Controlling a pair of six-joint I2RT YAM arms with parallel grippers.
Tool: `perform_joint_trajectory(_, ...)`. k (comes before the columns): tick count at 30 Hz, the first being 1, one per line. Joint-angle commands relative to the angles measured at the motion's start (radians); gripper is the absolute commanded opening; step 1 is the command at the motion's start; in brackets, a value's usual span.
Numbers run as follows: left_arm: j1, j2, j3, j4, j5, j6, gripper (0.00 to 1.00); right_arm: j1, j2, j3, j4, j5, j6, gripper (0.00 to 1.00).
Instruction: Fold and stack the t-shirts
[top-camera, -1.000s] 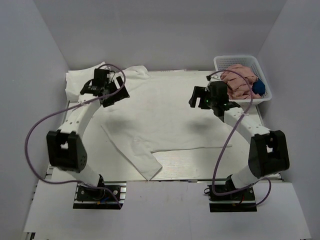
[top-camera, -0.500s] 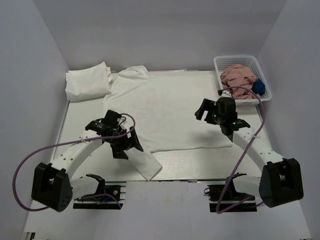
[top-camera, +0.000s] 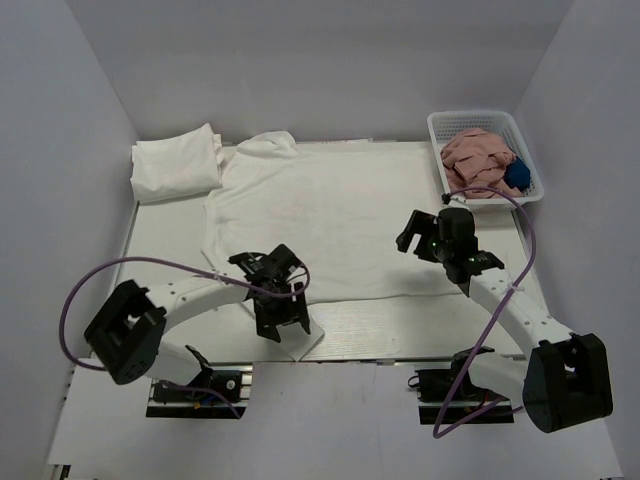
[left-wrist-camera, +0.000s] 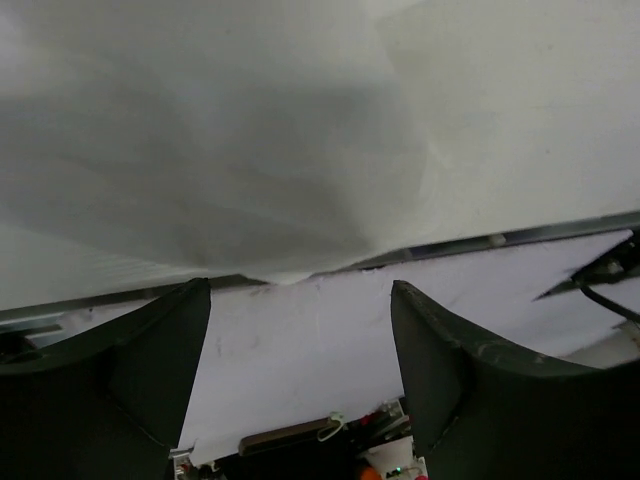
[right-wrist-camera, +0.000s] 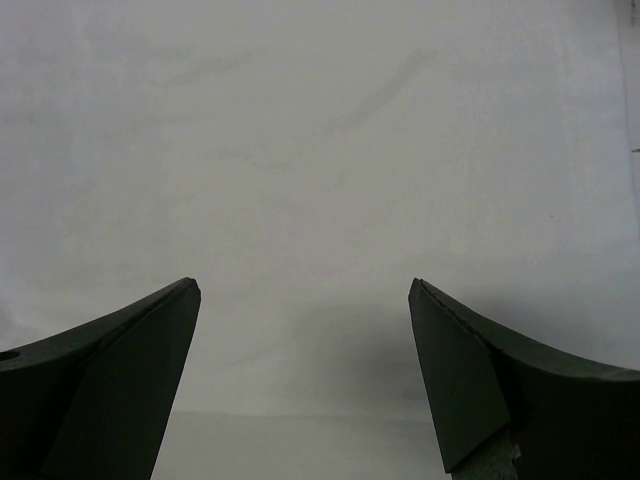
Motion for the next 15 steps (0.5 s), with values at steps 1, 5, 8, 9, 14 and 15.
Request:
perform_joint_trajectory(1,-0.057,0.069,0.061,-0.030,-0.101,-0.033,0.82,-0.005,-0.026,-0.005,-0.014,0.055,0.002,0.91)
perform_joint_trajectory(5,-0.082,0.045,0.035,-0.042,-0.101,-0.051,0.78,-0.004,-0.035,-0.014,-0.028,0.090,0.005,0.91)
perform_joint_trajectory(8,-0.103,0.034,0.035,-0.064,-0.124,-0.051,0.77,-0.005,-0.032,-0.012,-0.037,0.091,0.003,0.91)
perform_joint_trajectory(9,-0.114,0.045,0.035,-0.064,-0.124,-0.051,0.77,-0.007,-0.031,-0.014,-0.040,0.096,0.006,0.91)
perform_joint_trajectory(14,-0.177,0.135,0.079,-0.018,-0.084,0.027,0.70,-0.007,-0.032,-0.017,-0.049,0.111,0.002,0.91)
perform_joint_trajectory(15,-0.191,0.146,0.080,-0.033,-0.084,0.036,0.68,-0.008,-0.031,-0.017,-0.049,0.110,0.002,0.91)
